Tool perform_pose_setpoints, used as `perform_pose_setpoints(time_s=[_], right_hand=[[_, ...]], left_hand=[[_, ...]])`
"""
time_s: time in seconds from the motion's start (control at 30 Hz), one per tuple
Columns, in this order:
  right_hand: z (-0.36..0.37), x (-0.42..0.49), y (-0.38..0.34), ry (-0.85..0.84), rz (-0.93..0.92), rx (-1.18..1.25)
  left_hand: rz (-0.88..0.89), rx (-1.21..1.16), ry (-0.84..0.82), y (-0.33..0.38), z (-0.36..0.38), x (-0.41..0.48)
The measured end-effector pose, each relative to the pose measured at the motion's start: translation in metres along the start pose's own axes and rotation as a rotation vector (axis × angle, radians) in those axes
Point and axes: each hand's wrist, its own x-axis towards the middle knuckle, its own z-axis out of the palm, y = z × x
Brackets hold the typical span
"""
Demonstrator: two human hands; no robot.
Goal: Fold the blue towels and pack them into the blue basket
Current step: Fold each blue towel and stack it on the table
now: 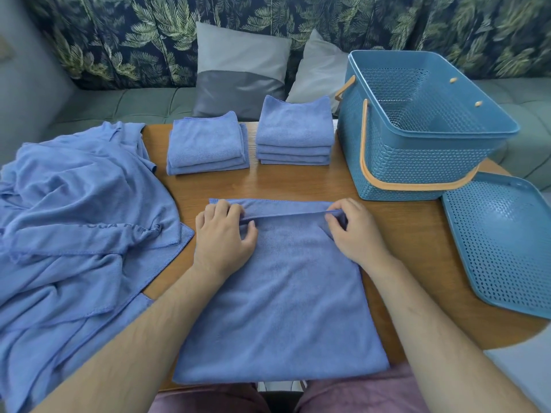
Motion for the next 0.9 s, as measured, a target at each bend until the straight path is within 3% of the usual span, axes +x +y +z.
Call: perform_pose_setpoints(time_s=[0.27, 0.4, 0.5, 0.63, 0.9], right_hand=[[-0.010, 0.001, 0.003, -0.003, 0.164, 0.110], [-0.010, 0.001, 0.001, 0.021, 0.177, 0.066], [-0.009, 0.000, 0.000, 0.073, 0.183, 0.026], [-0.006, 0.001, -0.001, 0.128, 0.161, -0.025], [0.002, 0.006, 0.001, 0.120, 0.164, -0.148]], left_hand=[[0.032, -0.141, -0.152, -0.033, -0.018, 0.025], [0.114, -0.288, -0.109, -0.055, -0.023, 0.027], [0.036, -0.370, -0.058, -0.054, -0.024, 0.025], [-0.058, -0.357, -0.048, -0.053, -0.021, 0.027], [-0.066, -0.275, -0.037, -0.055, -0.011, 0.030]])
